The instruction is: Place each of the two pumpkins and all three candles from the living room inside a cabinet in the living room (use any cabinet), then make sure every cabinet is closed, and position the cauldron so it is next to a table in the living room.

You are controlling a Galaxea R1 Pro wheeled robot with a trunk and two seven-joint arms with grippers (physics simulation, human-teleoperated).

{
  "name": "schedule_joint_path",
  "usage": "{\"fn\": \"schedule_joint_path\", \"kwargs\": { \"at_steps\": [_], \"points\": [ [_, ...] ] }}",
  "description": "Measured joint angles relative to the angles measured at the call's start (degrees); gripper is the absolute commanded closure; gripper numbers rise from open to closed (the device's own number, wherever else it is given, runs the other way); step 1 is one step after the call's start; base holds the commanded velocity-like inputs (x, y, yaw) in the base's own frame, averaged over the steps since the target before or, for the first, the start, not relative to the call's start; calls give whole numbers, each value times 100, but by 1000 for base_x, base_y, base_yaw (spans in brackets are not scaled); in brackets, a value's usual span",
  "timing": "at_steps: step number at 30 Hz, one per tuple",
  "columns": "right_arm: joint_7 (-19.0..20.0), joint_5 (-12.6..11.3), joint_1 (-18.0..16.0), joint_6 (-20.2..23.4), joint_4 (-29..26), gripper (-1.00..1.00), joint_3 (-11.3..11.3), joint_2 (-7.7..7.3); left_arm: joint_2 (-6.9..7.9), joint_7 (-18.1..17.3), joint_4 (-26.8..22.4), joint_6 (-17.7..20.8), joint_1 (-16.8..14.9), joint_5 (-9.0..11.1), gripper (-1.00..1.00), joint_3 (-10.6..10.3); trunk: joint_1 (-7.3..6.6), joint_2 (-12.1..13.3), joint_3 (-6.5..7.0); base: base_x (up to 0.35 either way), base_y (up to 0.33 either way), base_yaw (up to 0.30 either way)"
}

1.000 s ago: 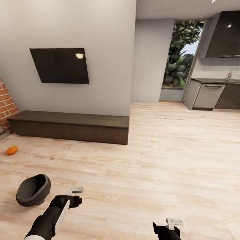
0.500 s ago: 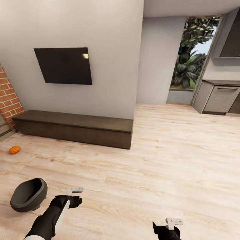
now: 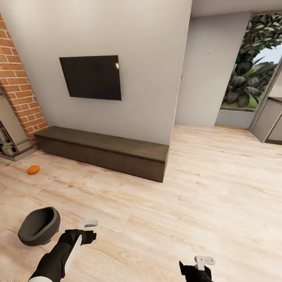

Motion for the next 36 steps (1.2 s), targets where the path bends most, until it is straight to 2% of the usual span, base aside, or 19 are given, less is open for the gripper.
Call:
{"fn": "schedule_joint_path", "kwargs": {
  "at_steps": [18, 36],
  "points": [
    [-5, 0, -1, -1, 6, -100, 1, 1, -1, -10, -1, -33, 0, -6, -100, -3, 1, 0, 0, 70, -45, 288],
    [-8, 0, 0, -190, 5, -100, 25, 2, -1, -1, 0, -31, -1, 3, -100, -15, 0, 0, 0, 291, -55, 288]
  ]
}}
